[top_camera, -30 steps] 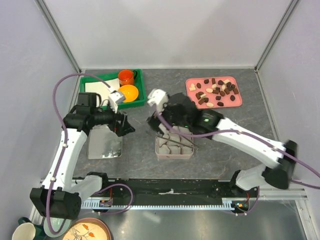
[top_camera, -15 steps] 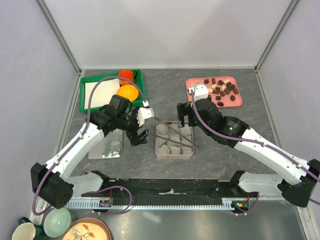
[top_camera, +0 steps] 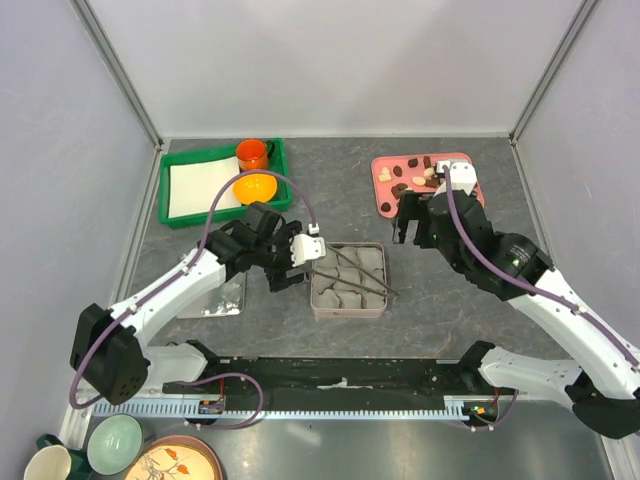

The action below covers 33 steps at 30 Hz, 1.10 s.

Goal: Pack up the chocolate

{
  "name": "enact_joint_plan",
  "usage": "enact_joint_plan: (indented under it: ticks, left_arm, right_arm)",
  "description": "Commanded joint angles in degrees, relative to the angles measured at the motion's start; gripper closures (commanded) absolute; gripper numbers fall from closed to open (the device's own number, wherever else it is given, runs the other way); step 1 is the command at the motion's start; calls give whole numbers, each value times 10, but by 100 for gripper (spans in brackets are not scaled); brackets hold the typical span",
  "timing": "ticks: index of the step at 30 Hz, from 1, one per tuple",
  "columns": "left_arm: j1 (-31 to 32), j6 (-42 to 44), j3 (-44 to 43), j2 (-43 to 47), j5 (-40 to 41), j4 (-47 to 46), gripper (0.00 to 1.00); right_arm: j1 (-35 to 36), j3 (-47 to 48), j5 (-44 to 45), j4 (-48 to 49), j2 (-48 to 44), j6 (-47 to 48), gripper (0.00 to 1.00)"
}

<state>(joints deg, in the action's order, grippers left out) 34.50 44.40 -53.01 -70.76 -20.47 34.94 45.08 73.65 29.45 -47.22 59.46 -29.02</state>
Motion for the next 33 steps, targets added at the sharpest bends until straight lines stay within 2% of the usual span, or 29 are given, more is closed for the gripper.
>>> enact_joint_plan:
  ticks: [1, 5, 11, 14, 21, 28, 33]
  left_arm:
    - [6, 41, -8, -24, 27, -58, 5]
    - [29, 55, -10, -53, 76, -82, 6]
    - [45, 72, -10, -74, 83, -103, 7]
    - [52, 79, -11, -83, 85, -102, 11]
    - [60, 92, -2, -97, 97, -99, 34]
    - [79, 68, -10, -127, 121, -89, 45]
    - [84, 60, 3, -118, 130, -87, 60]
  right_arm:
    - [-25, -26, -11, -38, 51, -23, 2]
    - [-38, -53, -73, 17, 29, 4, 2]
    - [-43, -77, -109, 16, 28, 31, 2]
    - [-45, -83, -121, 18, 22, 33, 2]
    - [-48, -76, -136, 15, 18, 38, 2]
    - [-63, -76, -164, 19, 16, 34, 2]
    - [-75, -83, -213, 34, -8, 46, 2]
